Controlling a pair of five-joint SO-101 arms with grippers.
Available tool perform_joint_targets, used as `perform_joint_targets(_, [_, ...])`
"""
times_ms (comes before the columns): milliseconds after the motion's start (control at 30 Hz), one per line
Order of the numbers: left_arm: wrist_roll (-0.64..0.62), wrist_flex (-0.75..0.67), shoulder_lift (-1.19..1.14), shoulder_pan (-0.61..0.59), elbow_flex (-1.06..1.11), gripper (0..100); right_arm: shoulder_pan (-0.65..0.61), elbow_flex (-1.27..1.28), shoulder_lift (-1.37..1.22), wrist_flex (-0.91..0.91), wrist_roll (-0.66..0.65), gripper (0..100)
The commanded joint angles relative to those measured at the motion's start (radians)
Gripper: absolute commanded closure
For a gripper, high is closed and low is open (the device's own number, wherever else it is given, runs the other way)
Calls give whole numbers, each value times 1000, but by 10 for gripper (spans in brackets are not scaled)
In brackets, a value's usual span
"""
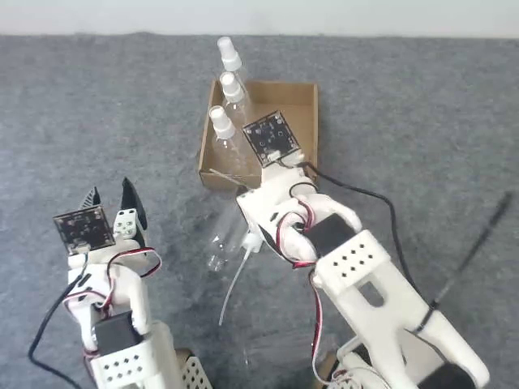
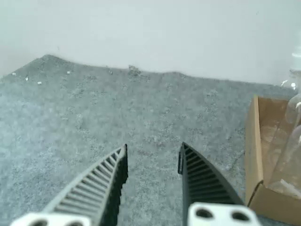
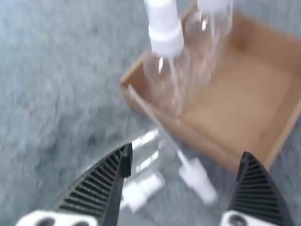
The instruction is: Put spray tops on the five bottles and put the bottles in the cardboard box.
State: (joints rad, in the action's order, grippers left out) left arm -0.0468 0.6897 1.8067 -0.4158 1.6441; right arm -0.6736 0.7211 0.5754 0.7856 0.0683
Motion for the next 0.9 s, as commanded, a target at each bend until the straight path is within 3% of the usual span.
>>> perform_joint_targets(0, [2, -49, 17, -6, -7, 834, -38, -141, 79, 240, 9, 696])
perform_joint_targets(200, [2, -51, 17, -6, -7, 834, -117, -160, 113, 476, -112, 696])
perform_joint_targets(867, [2, -52, 15, -6, -7, 834, -140, -160, 134, 908, -453, 693])
